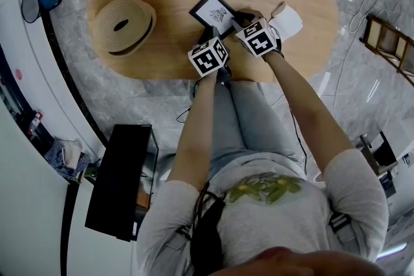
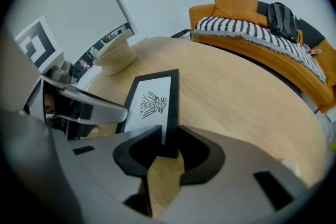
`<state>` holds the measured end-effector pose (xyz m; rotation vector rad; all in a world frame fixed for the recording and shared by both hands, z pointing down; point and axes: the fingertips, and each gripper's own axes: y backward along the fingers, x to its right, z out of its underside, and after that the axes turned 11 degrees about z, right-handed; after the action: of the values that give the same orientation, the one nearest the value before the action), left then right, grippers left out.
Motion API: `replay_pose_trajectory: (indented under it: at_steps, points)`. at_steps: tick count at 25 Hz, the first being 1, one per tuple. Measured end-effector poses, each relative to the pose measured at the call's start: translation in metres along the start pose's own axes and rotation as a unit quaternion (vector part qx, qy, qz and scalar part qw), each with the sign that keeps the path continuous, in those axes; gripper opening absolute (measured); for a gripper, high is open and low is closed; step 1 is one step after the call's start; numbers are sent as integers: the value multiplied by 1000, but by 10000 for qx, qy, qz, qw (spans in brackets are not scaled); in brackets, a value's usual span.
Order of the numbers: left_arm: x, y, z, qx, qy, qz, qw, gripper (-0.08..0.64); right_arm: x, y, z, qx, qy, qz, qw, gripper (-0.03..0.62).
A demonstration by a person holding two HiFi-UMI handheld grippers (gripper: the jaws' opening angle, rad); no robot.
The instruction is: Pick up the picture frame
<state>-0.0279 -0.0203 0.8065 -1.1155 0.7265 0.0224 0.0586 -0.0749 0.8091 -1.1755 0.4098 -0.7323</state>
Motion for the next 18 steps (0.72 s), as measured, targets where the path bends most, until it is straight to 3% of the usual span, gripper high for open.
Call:
replay_pose_trajectory:
  at_steps: [18]
  points:
    - [6, 16, -7, -100, 116, 207, 9997, 87, -5, 19, -3, 2, -118, -45, 9999, 81]
